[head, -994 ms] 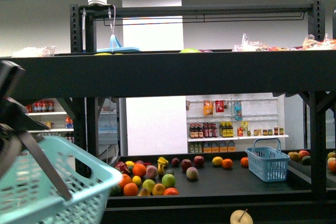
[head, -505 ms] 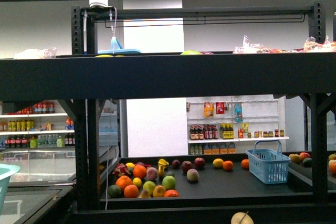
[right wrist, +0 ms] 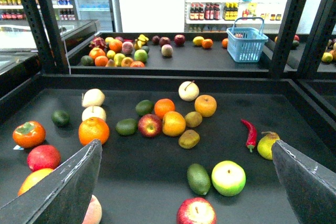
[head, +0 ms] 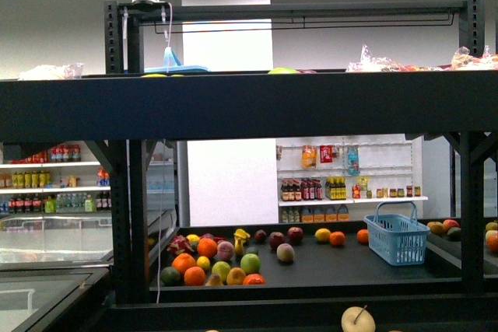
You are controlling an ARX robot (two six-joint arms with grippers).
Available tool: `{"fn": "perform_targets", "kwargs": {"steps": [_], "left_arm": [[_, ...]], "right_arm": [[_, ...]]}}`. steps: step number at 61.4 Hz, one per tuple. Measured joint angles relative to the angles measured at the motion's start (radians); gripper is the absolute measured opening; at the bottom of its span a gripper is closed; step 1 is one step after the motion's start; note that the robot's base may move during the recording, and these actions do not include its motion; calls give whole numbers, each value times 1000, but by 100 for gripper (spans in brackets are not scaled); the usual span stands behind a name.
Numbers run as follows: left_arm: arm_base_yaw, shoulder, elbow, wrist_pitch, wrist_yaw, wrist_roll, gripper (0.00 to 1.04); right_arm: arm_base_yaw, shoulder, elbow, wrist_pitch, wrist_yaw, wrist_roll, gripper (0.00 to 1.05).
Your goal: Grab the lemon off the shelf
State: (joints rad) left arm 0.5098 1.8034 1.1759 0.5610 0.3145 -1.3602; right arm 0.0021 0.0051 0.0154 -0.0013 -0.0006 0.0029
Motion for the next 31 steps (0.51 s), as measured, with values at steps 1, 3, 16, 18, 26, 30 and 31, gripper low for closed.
{"fn": "perform_targets", "kwargs": {"steps": [1,3,16,18,26,30,31], "left_arm": [[2,6,0,5,0,-4,16],[2,17,0,11,0,-8,16],[4,48,-3,69,27,-9,16],[4,48,-4,68,29,-5,16],[6,48,-5,61,29,50,32],[11,43,-5,52,25,70,43],[12,43,-5,50,25,72,45]], "right_arm": [[0,0,0,0,0,0,97],[0,0,0,0,0,0,97],[0,0,0,0,0,0,97],[0,0,0,0,0,0,97],[0,0,0,0,0,0,97],[0,0,0,0,0,0,97],[0,0,0,0,0,0,97]]}}
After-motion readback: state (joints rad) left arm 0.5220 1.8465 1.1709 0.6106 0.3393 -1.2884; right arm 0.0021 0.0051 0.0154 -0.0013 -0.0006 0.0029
